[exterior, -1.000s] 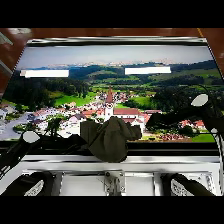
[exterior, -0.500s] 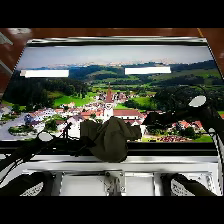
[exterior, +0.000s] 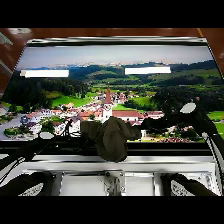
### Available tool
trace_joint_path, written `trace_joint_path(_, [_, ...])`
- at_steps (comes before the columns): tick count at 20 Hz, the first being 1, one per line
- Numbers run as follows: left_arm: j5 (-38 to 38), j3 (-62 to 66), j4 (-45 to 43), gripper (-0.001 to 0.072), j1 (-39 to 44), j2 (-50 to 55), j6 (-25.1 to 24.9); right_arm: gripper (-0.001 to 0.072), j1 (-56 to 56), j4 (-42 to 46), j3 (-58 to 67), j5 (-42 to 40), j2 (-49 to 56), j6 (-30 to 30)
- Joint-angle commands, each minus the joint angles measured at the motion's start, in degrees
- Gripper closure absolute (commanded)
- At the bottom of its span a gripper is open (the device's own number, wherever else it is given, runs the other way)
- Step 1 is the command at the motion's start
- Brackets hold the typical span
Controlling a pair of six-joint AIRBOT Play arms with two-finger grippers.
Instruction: Fold the shirts.
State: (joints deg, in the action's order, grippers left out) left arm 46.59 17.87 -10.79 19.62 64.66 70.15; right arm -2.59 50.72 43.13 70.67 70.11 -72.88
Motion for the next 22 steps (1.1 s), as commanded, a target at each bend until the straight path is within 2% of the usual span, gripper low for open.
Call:
trace_joint_path(1, [1.51, 0.07, 0.74, 0.0665, 0.04, -1.99, -1.14, 0.0033, -6.12, -0.15, -0.72, -2.19, 1.68, -2.84])
trace_joint_path(5, [1.40, 0.07, 0.92, 0.0665, 0.04, -4.61, -1.11, 0.0033, -4.68, -5.20, -2.82, -2.49, 6.45, -1.68])
trace_joint_path(12, [1.42, 0.09, 2.27, 0.0665, 0.02, -6.93, -1.16, 0.0034, 2.93, -10.95, -3.34, -8.83, 13.68, -1.79])
trace_joint_path(13, [1.42, 0.09, 2.29, 0.0665, -0.04, -7.52, -1.16, 0.0117, 3.80, -11.82, -3.34, -10.10, 13.90, -1.79])
trace_joint_path(14, [1.40, 0.09, 2.29, 0.0665, -0.20, -8.24, -1.20, 0.0286, 4.35, -12.39, -3.32, -11.23, 13.88, -1.84])
trace_joint_path(15, [1.42, 0.13, 2.29, 0.0665, -0.61, -9.03, -1.64, 0.0423, 4.59, -12.96, -3.32, -11.98, 13.88, -1.84])
trace_joint_path(17, [1.44, 1.11, 2.27, 0.0665, -2.78, -11.02, -3.76, 0.0660, 4.37, -14.10, -3.32, -12.15, 13.81, -1.81])
trace_joint_path(21, [2.10, 6.64, 2.25, 0.0665, -10.84, -15.43, -3.93, 0.0657, 4.07, -14.84, -2.12, -11.52, 9.70, 1.99])
trace_joint_path(22, [3.26, 9.09, 2.27, 0.0666, -12.85, -16.33, -5.62, 0.0656, 4.07, -14.75, -0.98, -11.50, 7.37, 3.96])
